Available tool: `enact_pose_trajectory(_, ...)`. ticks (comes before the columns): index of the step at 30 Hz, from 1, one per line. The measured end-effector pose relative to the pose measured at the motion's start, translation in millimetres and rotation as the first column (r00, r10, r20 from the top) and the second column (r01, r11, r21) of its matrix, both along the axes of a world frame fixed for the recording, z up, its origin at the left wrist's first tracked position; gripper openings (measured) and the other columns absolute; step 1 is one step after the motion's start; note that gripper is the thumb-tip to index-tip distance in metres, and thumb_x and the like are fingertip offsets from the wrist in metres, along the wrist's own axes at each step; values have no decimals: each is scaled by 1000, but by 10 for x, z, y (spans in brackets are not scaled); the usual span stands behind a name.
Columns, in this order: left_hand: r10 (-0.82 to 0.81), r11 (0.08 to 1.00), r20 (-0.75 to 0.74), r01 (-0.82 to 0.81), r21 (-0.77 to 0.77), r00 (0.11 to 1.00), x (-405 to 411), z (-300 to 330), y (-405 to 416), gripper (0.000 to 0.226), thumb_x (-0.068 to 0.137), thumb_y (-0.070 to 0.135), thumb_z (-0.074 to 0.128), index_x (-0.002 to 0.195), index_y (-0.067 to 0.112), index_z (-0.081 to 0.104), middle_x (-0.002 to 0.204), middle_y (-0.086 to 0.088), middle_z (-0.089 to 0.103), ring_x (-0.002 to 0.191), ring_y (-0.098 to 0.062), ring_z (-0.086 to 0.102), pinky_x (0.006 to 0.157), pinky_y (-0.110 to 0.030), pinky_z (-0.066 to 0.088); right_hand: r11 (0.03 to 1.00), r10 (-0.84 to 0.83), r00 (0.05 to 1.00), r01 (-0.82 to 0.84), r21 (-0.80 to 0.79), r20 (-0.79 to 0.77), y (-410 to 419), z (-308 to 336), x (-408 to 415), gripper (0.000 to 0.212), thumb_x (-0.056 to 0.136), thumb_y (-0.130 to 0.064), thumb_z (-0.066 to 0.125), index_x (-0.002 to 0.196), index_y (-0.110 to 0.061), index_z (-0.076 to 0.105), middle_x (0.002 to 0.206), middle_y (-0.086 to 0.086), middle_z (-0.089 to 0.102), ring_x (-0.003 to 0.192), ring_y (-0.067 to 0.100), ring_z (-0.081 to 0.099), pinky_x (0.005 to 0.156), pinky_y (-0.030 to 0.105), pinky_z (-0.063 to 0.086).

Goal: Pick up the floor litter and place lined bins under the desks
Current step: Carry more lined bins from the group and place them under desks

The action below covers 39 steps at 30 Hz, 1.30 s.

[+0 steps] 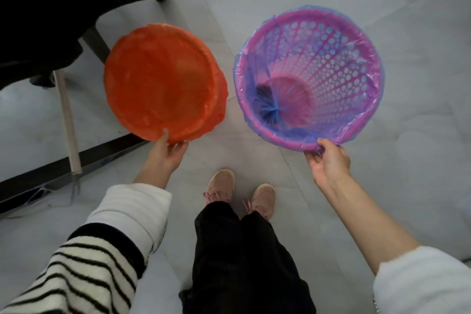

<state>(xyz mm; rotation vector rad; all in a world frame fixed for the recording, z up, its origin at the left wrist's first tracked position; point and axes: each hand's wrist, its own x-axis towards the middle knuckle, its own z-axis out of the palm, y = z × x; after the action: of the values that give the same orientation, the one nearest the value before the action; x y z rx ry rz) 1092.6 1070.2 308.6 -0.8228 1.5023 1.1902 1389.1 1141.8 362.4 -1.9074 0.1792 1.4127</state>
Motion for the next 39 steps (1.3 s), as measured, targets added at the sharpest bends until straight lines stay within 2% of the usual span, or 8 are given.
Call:
enact_pose_trajectory(6, -277, 954, 45, 281, -108, 960, 404, 894, -113, 46, 97, 9, 43, 140, 1, 31, 148, -15, 32, 132, -32, 41, 99, -41, 41, 992, 129, 987, -127, -30, 91, -48, 533, 129, 24, 84, 8, 44, 75, -13, 47, 74, 6, 53, 70, 18, 56, 51, 24, 57)
enact_pose_trajectory(9, -525, 849, -20, 523, -70, 851, 645, 1623, 39, 39, 95, 3, 45, 133, 6, 36, 120, -15, 50, 100, -29, 56, 88, -40, 47, 979, 204, 969, -203, -18, 138, 15, 1132, 259, 20, 83, 8, 45, 81, -11, 51, 74, 7, 55, 63, 16, 55, 47, 23, 55)
enact_pose_trajectory(11, -678, 735, -109, 674, -76, 727, 774, 2076, 224, 50, 94, 7, 50, 140, 8, 30, 127, -15, 49, 105, -29, 53, 93, -43, 46, 954, 299, 937, -298, -35, 179, 82, 1501, 320, 15, 79, 3, 49, 79, -12, 53, 80, 14, 57, 62, 19, 55, 54, 29, 58)
enact_pose_trajectory(14, -790, 599, -270, 788, -141, 551, 848, 2741, 573, 66, 89, 18, 60, 145, 13, 24, 139, -13, 43, 118, -27, 51, 98, -44, 46, 852, 510, 792, -518, -73, 334, 290, 2088, 442, 14, 63, -20, 53, 76, -16, 57, 86, 18, 64, 73, 31, 61, 78, 50, 57)
enact_pose_trajectory(18, -808, 505, -452, 839, -201, 378, 758, 3549, 1116, 74, 87, 20, 63, 147, 13, 19, 146, -15, 37, 127, -29, 47, 99, -40, 44, 682, 648, 546, -726, -85, 531, 854, 3004, 556, 30, 69, -30, 55, 88, -9, 65, 80, 8, 61, 77, 24, 56, 80, 39, 52)
enact_pose_trajectory(26, -805, 356, -586, 863, -357, 90, 698, 4827, 2335, 23, 81, 12, 54, 101, 1, 54, 102, -18, 61, 94, -30, 60, 74, -30, 49, 450, 626, 223, -886, -113, 747, 2340, 4361, 557, 13, 88, -18, 53, 85, -7, 59, 87, 17, 61, 87, 30, 58, 76, 35, 42)
enact_pose_trajectory(30, -796, 343, -593, 897, -279, 120, 605, 5322, 3124, 13, 86, 2, 45, 76, 9, 48, 74, -7, 50, 59, -18, 48, 30, -13, 36, 359, 631, 69, -909, -212, 773, 3410, 4859, 329, 26, 91, -17, 47, 104, 3, 58, 112, 25, 62, 105, 40, 57, 87, 38, 44)
enact_pose_trajectory(39, -638, 570, -699, 809, -147, 323, -221, 6096, 4886, 18, 85, -3, 43, 83, 13, 51, 73, -4, 52, 64, -19, 51, 54, -24, 42, 230, 628, 35, -963, -143, 777, 5627, 5610, -685, 28, 86, -20, 53, 103, 0, 62, 107, 22, 66, 101, 36, 61, 85, 36, 47)
